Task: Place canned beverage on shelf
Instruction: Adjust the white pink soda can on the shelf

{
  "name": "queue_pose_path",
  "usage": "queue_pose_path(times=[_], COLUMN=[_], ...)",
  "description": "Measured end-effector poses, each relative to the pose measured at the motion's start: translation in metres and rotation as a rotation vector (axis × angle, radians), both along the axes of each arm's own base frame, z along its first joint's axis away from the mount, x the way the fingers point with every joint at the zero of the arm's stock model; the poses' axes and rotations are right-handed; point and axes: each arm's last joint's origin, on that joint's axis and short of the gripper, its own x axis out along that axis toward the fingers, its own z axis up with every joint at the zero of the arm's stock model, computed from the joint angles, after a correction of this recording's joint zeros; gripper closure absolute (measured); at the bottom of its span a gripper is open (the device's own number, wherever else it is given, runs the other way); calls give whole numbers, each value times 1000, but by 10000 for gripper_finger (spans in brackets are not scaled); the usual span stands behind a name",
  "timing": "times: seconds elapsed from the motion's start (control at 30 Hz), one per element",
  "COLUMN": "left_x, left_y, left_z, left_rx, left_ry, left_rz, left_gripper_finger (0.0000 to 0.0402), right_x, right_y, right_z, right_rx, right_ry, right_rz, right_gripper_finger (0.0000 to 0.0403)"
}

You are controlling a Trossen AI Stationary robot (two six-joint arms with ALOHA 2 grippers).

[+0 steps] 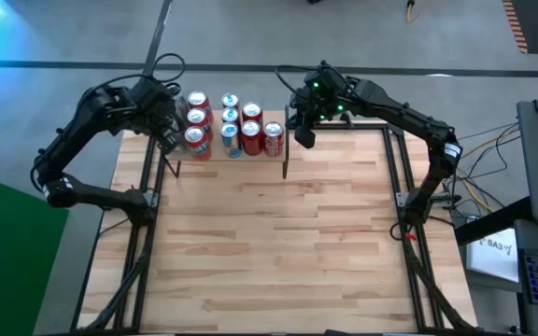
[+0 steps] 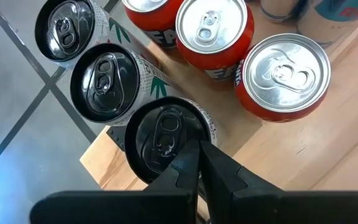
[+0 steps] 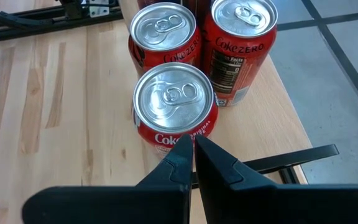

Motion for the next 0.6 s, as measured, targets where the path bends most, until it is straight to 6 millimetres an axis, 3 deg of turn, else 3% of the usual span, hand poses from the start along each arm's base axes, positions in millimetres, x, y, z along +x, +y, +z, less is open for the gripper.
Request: queue_pose_path(times=[0.6], left_x=[-6], left_y=[0], left_z=[3], left_rx=[103], left_ry=[60], left_rz=[66], left_gripper_finger=[402], right_x=[0], right_y=[0], right_z=[0], right_rx=[2], right_ry=[-1], right_rz=[-2], right_gripper_finger=[394])
